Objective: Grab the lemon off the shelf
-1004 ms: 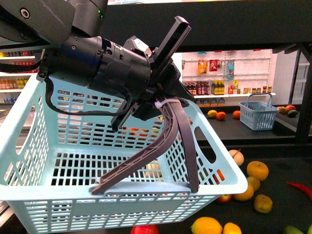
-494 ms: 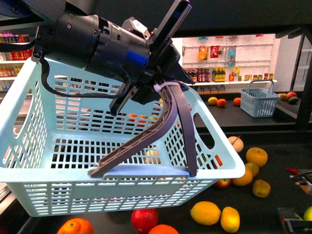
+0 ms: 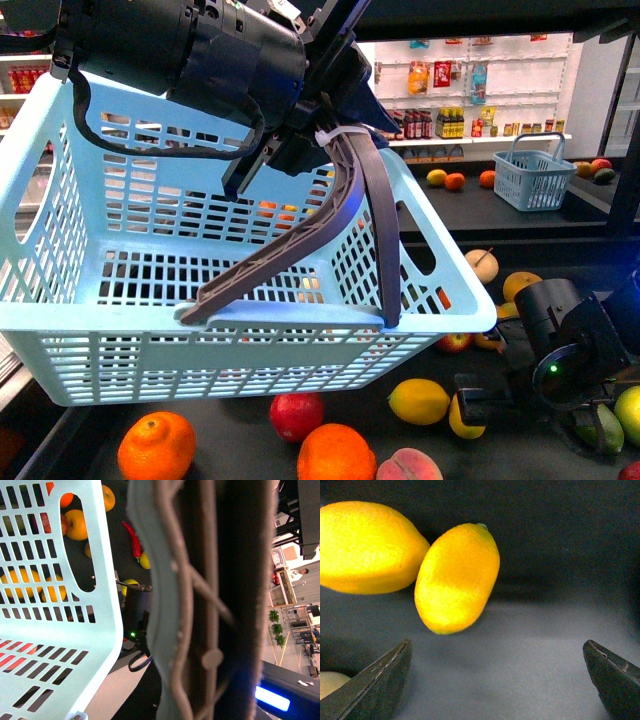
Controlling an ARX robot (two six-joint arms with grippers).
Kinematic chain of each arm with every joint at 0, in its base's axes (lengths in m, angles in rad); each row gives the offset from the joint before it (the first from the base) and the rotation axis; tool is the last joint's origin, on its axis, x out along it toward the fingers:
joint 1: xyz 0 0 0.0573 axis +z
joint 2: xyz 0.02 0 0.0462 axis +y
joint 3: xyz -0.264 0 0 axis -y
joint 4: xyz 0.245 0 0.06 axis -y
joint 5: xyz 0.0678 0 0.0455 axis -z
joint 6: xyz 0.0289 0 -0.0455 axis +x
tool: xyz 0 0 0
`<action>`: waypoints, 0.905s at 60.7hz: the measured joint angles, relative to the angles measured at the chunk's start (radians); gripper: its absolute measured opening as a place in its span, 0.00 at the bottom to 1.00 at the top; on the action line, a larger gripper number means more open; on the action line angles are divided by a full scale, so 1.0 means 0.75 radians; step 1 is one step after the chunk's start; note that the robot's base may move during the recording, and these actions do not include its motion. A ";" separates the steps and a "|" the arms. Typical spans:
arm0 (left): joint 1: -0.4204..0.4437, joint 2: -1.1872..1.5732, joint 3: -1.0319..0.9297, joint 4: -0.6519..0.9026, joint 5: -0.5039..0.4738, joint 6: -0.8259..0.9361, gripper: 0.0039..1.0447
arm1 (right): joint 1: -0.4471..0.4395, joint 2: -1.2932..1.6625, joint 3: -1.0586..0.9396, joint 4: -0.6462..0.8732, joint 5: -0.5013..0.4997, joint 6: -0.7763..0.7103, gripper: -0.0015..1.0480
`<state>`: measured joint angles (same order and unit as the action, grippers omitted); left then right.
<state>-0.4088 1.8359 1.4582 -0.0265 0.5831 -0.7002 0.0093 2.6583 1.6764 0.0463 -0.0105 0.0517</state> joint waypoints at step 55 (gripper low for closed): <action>0.000 0.000 0.000 0.000 -0.001 0.001 0.10 | 0.039 0.364 0.538 -0.208 0.033 0.112 0.97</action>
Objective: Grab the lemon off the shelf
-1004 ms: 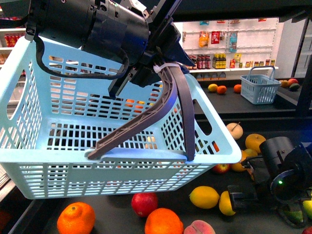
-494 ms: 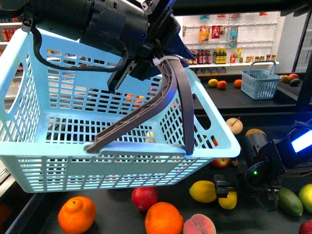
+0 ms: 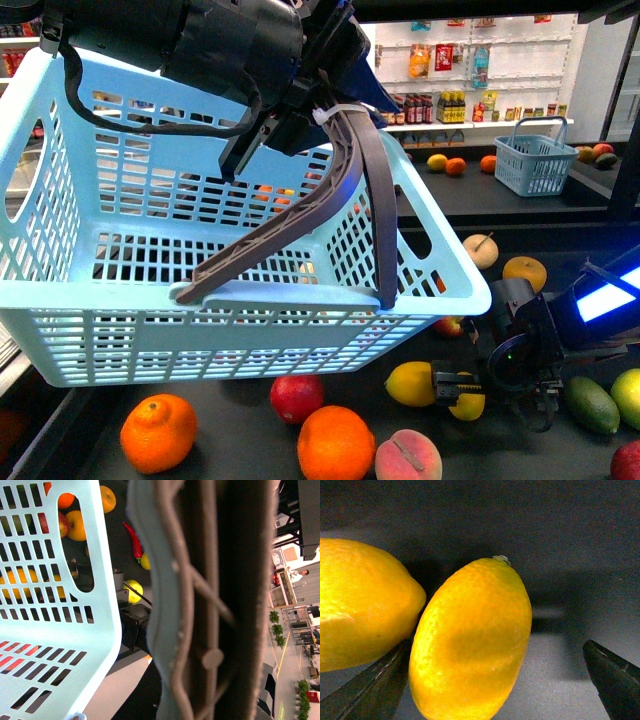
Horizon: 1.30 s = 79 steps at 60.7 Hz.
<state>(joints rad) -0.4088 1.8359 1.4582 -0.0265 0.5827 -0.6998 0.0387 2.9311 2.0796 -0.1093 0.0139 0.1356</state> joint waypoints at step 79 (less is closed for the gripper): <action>-0.001 0.000 0.000 -0.001 0.001 0.000 0.10 | -0.240 -1.277 -1.137 0.466 -0.393 0.010 0.48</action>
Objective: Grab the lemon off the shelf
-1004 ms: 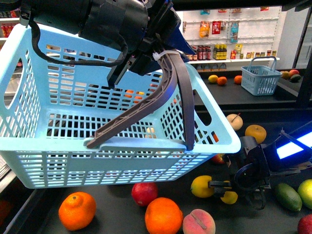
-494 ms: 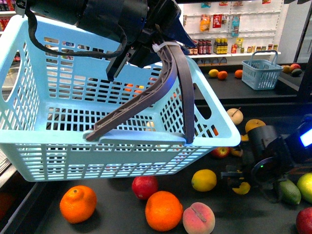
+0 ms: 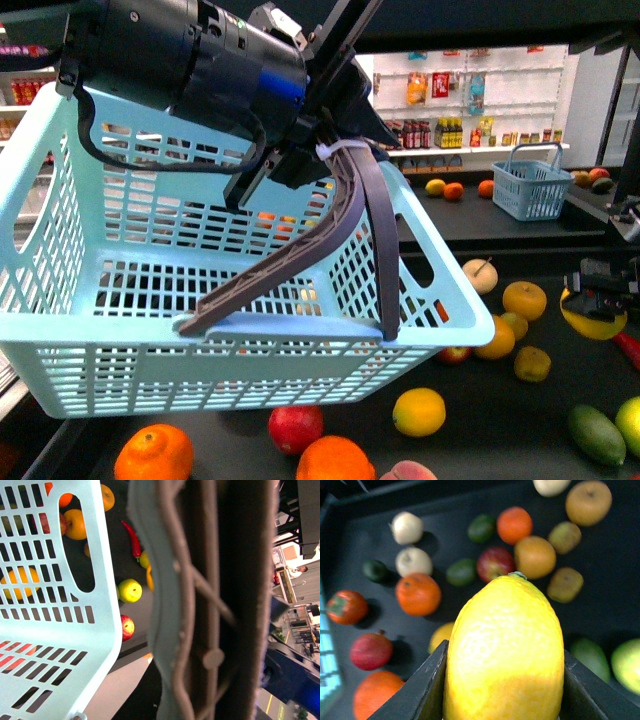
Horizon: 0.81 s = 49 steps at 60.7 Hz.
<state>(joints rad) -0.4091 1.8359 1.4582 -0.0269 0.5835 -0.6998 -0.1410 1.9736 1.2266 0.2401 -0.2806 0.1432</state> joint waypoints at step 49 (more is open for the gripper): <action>0.000 0.000 0.000 0.000 -0.001 0.000 0.10 | 0.490 -0.238 -0.137 0.050 0.087 0.308 0.54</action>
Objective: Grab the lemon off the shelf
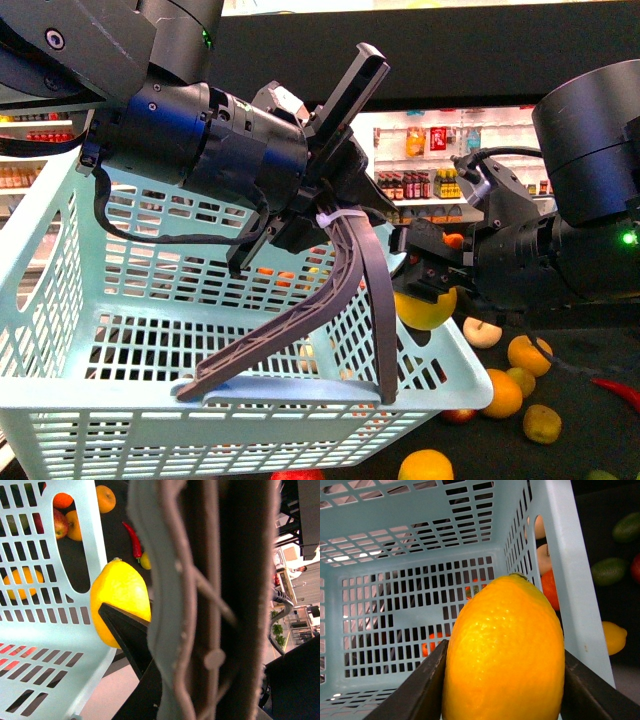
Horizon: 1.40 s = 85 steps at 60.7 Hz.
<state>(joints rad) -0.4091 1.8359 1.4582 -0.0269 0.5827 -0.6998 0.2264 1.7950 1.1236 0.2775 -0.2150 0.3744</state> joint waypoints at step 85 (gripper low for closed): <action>-0.002 0.002 0.000 -0.001 -0.004 0.000 0.10 | -0.437 1.064 0.438 0.365 -0.340 -1.025 0.98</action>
<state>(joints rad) -0.4103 1.8374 1.4582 -0.0277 0.5800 -0.6998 -0.1013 2.5927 1.4525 0.5510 -0.4702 -0.3946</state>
